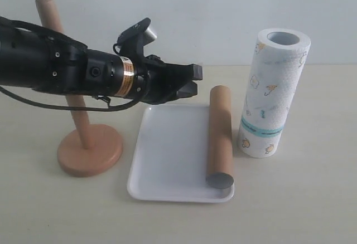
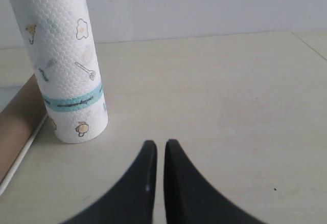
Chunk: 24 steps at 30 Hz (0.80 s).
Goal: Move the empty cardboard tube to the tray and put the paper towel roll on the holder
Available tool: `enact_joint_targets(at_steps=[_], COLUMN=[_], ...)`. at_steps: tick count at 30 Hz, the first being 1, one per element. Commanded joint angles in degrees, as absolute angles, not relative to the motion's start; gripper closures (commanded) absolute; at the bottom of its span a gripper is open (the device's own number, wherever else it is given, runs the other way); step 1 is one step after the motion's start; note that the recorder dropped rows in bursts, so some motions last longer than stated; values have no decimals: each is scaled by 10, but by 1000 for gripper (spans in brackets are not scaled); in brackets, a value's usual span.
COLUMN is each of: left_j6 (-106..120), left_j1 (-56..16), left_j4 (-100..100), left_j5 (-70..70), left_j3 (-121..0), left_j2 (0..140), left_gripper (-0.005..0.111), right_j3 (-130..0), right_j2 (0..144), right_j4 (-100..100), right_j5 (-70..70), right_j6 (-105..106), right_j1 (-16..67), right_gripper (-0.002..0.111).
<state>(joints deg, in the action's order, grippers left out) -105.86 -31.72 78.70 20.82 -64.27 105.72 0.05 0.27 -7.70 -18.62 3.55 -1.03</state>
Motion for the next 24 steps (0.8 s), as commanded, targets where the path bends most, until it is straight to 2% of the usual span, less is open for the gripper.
enact_joint_targets(at_steps=[1, 6, 18, 24], left_j6=[-1052, -1013, -935, -867], left_j1=[-319, -324, -382, -393], left_j4=[795, 795, 786, 715], left_j5=[233, 307, 303, 304], left_j3=[-605, -556, -409, -302], left_j2=[1015, 955, 751, 644], left_gripper=[103, 103, 103, 103], right_j3=[0, 0, 0, 0], right_j2=[0, 0, 0, 0], right_j4=[-73, -73, -73, -73], right_j5=[-178, -178, -178, -178], right_j6=[36, 36, 36, 36], right_j1=[-12, -12, -12, -12], right_gripper=[103, 103, 103, 103])
